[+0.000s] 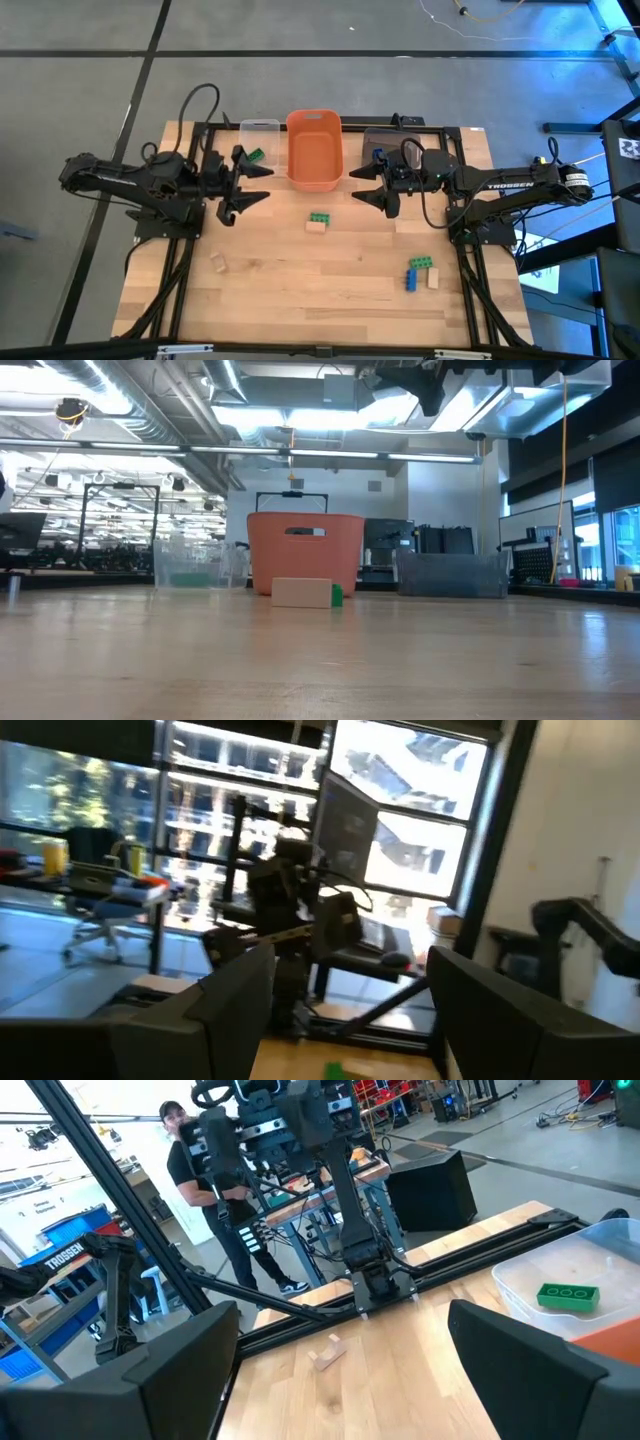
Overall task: Sort & place blocks by color
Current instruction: Put the bottom green game piece into the transparent bin
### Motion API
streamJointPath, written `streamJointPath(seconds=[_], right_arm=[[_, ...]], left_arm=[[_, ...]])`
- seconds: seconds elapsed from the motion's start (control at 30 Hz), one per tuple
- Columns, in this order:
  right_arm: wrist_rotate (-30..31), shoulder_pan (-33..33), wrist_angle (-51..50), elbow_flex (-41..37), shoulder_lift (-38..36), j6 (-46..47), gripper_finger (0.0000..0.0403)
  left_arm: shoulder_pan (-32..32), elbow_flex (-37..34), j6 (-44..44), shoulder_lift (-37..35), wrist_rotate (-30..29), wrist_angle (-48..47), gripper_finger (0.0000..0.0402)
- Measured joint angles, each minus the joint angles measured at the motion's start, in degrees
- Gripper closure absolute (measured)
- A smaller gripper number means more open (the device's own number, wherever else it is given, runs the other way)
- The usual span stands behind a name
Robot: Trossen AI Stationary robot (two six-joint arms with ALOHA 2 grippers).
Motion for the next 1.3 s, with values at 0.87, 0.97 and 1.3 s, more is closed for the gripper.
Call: streamJointPath(seconds=[0.87, 0.97, 1.3], right_arm=[[0.5, 0.3, -3.0, 0.0, 0.0, 5.0, 0.0040], [0.6, 2.4, -8.3, 0.0, 0.7, 9.1, 0.0040], [6.1, 14.1, -40.7, 9.7, 10.3, 4.4, 0.0040]], left_arm=[[-0.1, -16.1, -8.2, -0.1, -6.4, 14.5, 0.0147], [0.0, -16.9, -9.6, -0.5, -7.6, 11.2, 0.0147], [0.0, -16.9, -10.9, -0.5, -9.0, 7.2, 0.0147]])
